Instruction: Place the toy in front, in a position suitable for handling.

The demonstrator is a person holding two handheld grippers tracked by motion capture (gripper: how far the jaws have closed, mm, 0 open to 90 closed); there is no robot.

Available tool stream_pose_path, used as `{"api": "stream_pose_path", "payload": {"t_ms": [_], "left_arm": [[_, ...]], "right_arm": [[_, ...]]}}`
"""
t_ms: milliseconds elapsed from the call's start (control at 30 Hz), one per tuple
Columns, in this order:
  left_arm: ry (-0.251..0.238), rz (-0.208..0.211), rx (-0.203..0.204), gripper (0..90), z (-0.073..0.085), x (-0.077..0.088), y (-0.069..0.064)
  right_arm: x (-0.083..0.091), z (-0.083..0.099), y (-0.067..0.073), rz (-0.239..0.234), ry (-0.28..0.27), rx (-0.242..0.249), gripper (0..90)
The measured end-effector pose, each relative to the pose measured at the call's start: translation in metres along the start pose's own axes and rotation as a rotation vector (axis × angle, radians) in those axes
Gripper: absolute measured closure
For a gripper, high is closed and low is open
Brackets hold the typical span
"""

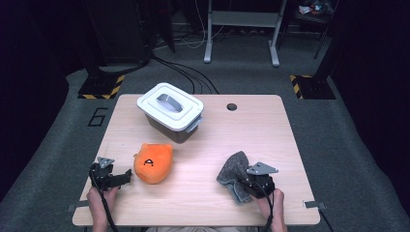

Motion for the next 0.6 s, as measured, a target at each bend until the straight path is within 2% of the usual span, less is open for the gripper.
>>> {"api": "stream_pose_path", "payload": {"t_ms": [33, 100, 133, 233, 267, 367, 467, 533, 600], "left_arm": [[0.000, 0.000, 0.000, 4.6, 0.000, 0.000, 0.000], [0.000, 0.000, 0.000, 4.6, 0.000, 0.000, 0.000], [0.000, 0.000, 0.000, 4.6, 0.000, 0.000, 0.000], [0.000, 0.000, 0.000, 4.6, 0.000, 0.000, 0.000], [0.000, 0.000, 0.000, 4.6, 0.000, 0.000, 0.000], [0.000, -0.001, -0.001, 4.6, 0.000, 0.000, 0.000], [0.006, 0.003, 0.001, 4.6, 0.000, 0.001, 0.000], [0.006, 0.002, 0.000, 4.6, 0.000, 0.000, 0.000], [0.006, 0.002, 0.001, 4.6, 0.000, 0.000, 0.000]], "right_arm": [[0.001, 0.000, -0.006, 0.013, -0.003, -0.006, 67.9], [0.002, 0.000, -0.008, 0.014, -0.005, -0.012, 67.8], [0.003, 0.000, -0.016, 0.041, -0.009, -0.027, 67.6], [0.004, 0.000, -0.024, 0.052, -0.010, -0.036, 67.5], [0.005, 0.001, -0.033, 0.075, -0.011, -0.052, 67.3], [0.007, 0.001, -0.040, 0.094, -0.011, -0.062, 67.1], [0.008, 0.001, -0.057, 0.130, -0.015, -0.090, 66.9], [0.008, 0.002, -0.060, 0.136, -0.010, -0.099, 66.8], [0.007, 0.003, -0.070, 0.160, -0.008, -0.109, 66.5]]}}
Point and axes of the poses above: each handheld gripper's, and its own axes: x roughly backward along the jaws, z roughly out of its underside, y roughly to its left, the point moved 7 cm from there along -x, roughly forward along the jaws, and after that the axes turned 13 degrees about z, right-handed, at the moved point
